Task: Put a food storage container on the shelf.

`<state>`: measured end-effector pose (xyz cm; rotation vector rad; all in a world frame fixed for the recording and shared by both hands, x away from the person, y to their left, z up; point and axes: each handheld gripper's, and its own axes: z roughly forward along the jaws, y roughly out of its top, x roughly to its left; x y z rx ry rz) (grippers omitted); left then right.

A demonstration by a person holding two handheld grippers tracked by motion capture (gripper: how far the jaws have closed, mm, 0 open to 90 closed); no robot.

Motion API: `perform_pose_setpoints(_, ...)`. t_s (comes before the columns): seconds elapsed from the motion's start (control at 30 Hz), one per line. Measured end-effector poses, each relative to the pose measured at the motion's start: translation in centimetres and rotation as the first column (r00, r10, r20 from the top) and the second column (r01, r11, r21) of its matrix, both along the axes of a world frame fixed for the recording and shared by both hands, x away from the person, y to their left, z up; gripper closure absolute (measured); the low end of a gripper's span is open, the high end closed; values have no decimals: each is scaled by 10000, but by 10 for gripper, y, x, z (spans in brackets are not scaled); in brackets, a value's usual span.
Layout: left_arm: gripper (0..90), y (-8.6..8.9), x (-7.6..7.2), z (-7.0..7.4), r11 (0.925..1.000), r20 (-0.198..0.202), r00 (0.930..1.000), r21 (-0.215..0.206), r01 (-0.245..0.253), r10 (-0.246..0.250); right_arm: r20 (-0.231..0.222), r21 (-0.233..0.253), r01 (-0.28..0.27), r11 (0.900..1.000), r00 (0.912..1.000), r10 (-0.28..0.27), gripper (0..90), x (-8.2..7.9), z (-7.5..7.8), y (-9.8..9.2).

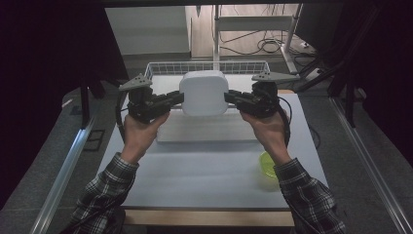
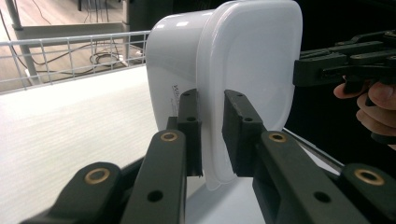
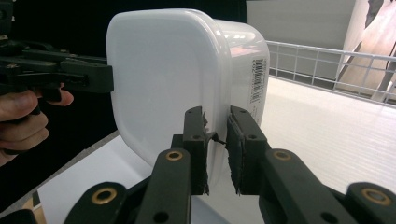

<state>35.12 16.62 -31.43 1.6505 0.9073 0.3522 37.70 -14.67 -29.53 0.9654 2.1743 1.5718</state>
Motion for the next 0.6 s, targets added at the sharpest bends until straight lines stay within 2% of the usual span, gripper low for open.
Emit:
perform_pose_setpoints(0.27,783,1,13,5,10000,-138,9999,-29,-63,62,-199,65,159,9999,9997,-158,781,14,2,3)
perform_pose_setpoints(0.6,783,4,25,2,9999,-392,9992,-86,-129,126,-403,-5,280,9996,9988,-280,777,28,0,7)
